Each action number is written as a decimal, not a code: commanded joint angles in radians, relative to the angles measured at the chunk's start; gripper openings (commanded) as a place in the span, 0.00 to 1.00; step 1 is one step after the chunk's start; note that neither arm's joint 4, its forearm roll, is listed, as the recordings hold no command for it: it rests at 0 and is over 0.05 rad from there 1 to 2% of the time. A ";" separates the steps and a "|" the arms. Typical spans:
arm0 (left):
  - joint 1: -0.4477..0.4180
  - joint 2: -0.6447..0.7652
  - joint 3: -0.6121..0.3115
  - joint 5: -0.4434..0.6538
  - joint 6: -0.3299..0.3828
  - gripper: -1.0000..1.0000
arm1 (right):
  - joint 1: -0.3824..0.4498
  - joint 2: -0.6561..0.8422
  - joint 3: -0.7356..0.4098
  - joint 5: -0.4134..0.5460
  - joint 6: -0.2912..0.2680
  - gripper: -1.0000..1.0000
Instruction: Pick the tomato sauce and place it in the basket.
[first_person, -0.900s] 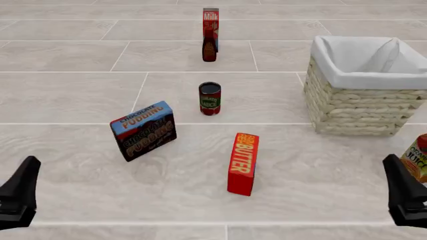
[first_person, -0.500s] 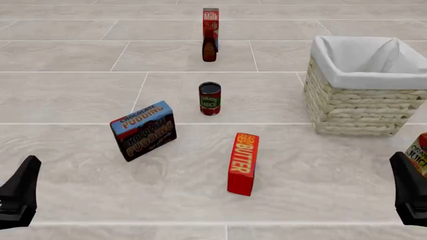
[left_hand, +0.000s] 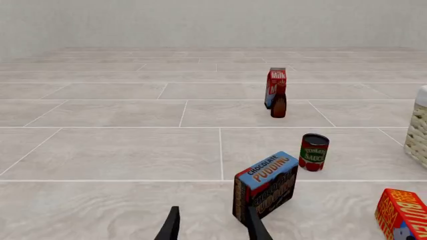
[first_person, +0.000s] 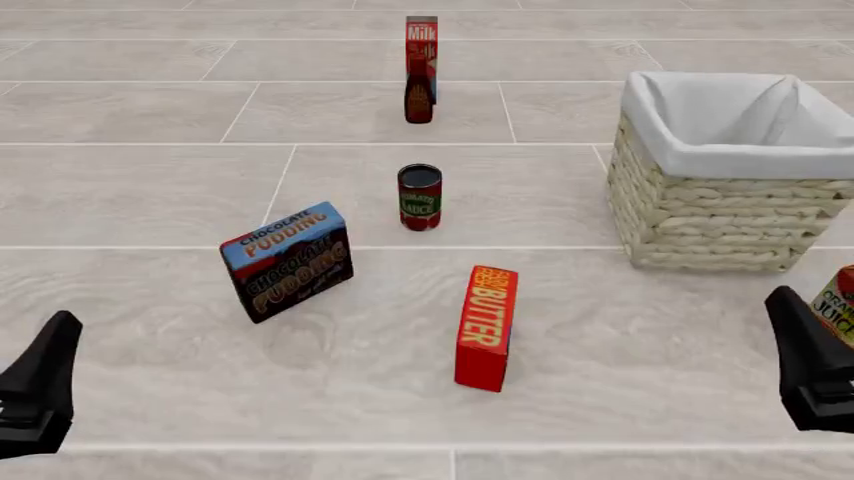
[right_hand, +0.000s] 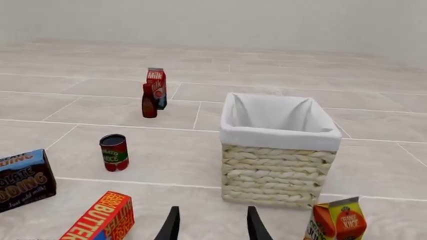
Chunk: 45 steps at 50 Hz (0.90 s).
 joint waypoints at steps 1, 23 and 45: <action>0.000 0.000 0.000 0.000 0.000 1.00 | 0.054 0.139 -0.042 -0.086 -0.009 1.00; 0.000 0.000 0.000 0.000 0.000 1.00 | 0.208 0.468 -0.194 -0.238 0.053 1.00; 0.000 0.000 0.000 0.000 0.000 1.00 | 0.320 0.660 -0.263 -0.330 0.067 1.00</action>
